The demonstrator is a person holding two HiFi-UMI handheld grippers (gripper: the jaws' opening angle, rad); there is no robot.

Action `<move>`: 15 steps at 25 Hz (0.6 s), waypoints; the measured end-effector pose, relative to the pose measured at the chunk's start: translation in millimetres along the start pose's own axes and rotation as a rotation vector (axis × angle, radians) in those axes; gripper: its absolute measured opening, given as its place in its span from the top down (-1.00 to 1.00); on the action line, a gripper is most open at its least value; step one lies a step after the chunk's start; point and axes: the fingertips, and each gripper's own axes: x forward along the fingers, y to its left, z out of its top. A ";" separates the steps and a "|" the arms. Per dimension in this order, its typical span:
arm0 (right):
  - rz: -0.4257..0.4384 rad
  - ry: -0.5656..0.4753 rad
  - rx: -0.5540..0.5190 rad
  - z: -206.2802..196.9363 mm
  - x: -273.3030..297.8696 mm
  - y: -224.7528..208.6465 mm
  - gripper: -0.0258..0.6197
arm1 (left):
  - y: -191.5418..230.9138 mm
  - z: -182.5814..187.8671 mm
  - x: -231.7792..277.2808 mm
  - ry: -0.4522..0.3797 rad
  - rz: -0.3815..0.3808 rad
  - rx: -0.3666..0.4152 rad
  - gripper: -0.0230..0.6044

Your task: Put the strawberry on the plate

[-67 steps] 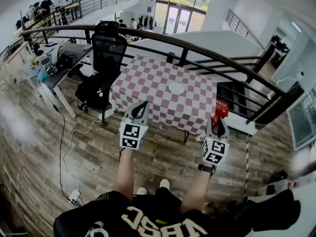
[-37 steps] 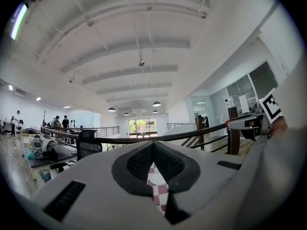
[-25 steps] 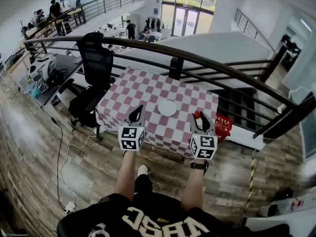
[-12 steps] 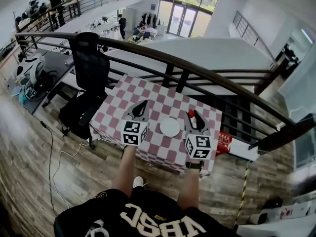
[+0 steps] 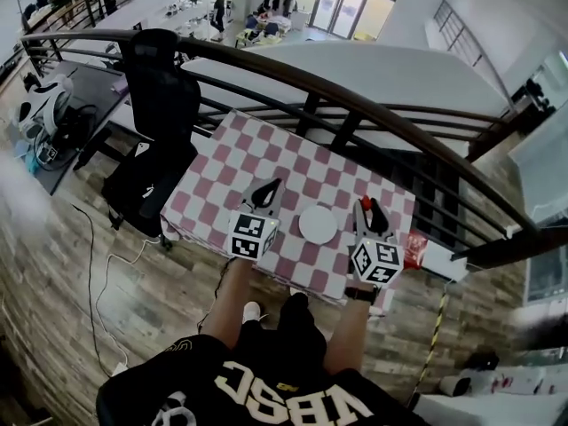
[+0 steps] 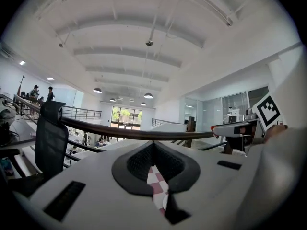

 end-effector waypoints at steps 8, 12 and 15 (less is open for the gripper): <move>-0.010 0.047 0.095 -38.5 44.7 -42.5 0.43 | 36.0 -48.4 36.0 0.070 0.064 -0.040 0.88; -0.020 0.093 0.110 -56.8 60.9 -62.3 0.43 | 33.2 -60.6 56.6 0.108 0.039 -0.035 0.88; -0.024 0.117 0.123 -70.1 66.4 -75.8 0.43 | 32.6 -70.2 70.3 0.137 0.017 -0.037 0.88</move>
